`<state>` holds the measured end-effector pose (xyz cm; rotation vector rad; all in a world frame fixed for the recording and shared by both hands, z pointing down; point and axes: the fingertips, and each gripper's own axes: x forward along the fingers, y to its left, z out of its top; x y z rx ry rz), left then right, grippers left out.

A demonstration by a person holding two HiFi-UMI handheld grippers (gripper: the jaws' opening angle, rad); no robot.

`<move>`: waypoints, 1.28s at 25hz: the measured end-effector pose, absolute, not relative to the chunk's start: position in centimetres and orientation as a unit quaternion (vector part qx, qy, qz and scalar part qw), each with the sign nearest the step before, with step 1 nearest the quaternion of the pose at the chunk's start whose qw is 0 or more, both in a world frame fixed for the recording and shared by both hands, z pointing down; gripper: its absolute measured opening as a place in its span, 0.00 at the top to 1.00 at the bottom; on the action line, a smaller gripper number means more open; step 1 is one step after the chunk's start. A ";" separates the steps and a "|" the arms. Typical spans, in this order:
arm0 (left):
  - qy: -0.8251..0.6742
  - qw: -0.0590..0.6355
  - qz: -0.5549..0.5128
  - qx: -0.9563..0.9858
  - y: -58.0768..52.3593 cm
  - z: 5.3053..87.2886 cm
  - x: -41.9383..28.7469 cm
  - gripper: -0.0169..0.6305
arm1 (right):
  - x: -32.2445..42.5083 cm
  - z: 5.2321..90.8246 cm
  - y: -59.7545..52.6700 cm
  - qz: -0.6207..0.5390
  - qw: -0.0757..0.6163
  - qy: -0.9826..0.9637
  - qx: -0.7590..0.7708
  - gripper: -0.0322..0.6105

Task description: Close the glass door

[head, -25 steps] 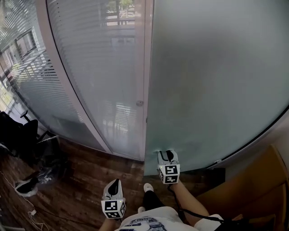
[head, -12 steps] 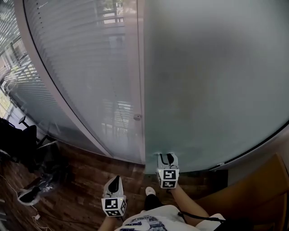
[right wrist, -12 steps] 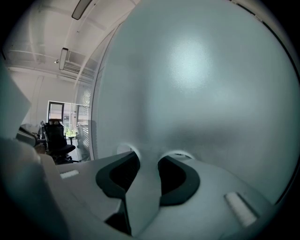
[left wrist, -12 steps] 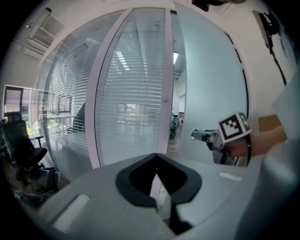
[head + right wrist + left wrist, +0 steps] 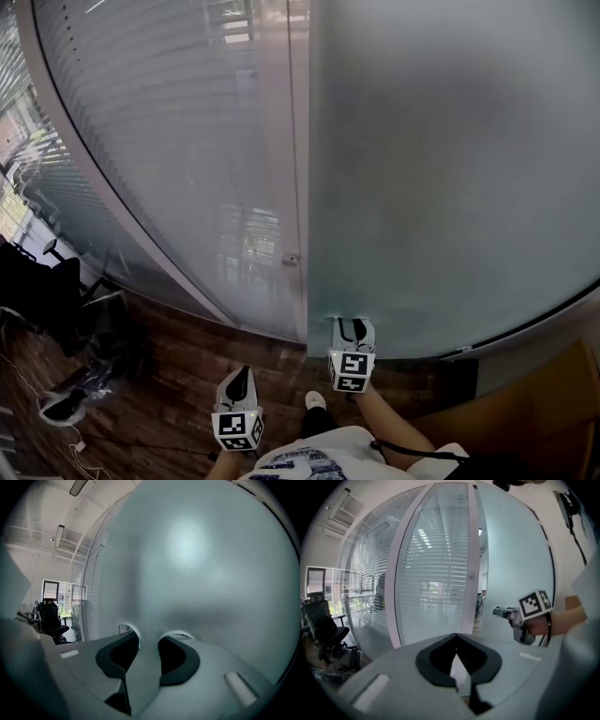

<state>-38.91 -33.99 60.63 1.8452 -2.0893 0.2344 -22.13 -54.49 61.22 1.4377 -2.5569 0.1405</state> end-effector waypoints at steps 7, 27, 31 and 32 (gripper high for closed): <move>-0.738 0.167 0.081 0.649 -35.8 60.2 -39.0 0.97 | -22.5 61.0 -56.4 0.047 0.101 -0.860 0.499 0.76; -0.746 0.169 0.086 0.638 -38.7 60.6 -40.3 0.97 | -23.5 61.1 -60.3 0.047 0.091 -0.852 0.514 0.76; -0.746 0.169 0.086 0.638 -39.1 60.5 -40.2 0.97 | -23.4 60.9 -60.9 0.048 0.092 -0.849 0.518 0.76; -0.746 0.170 0.087 0.638 -39.1 60.5 -40.2 0.97 | -23.4 60.9 -61.1 0.048 0.092 -0.848 0.519 0.76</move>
